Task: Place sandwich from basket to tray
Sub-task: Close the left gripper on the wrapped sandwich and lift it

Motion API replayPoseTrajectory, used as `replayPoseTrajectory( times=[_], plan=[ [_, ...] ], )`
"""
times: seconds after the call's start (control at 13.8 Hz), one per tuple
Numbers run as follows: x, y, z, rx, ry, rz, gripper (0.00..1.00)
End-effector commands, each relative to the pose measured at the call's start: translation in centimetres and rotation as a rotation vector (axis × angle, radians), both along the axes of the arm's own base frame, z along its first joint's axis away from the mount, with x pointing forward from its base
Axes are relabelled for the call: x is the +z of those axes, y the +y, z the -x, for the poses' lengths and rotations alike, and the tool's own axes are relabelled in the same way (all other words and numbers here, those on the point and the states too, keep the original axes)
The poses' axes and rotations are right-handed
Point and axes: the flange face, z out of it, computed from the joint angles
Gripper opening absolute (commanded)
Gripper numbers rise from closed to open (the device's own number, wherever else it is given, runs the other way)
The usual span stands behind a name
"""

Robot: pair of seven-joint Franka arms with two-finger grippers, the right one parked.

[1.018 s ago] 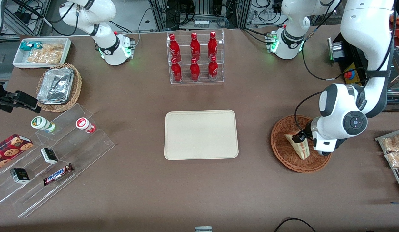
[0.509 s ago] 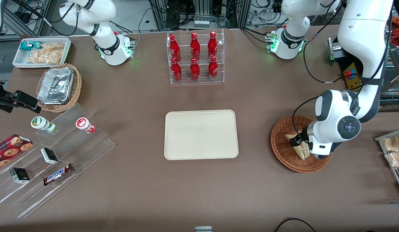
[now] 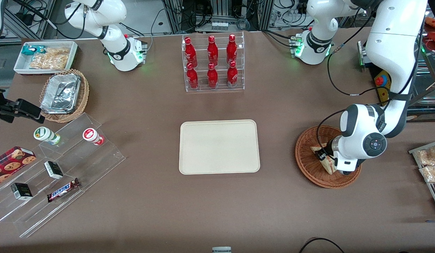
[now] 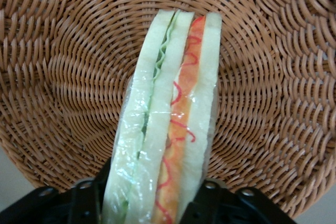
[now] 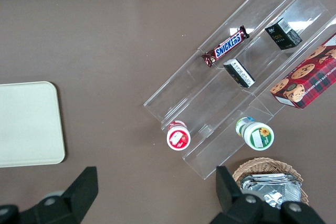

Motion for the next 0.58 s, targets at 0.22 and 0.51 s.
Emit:
replayPoseTrajectory(
  times=[0.22,0.51],
  plan=[
    [3.3,-0.4,-0.3,-0.035,-0.036,-0.005,0.10],
    [10.9,-8.4,-0.6,-0.194,-0.077,0.017,0.10]
  ],
)
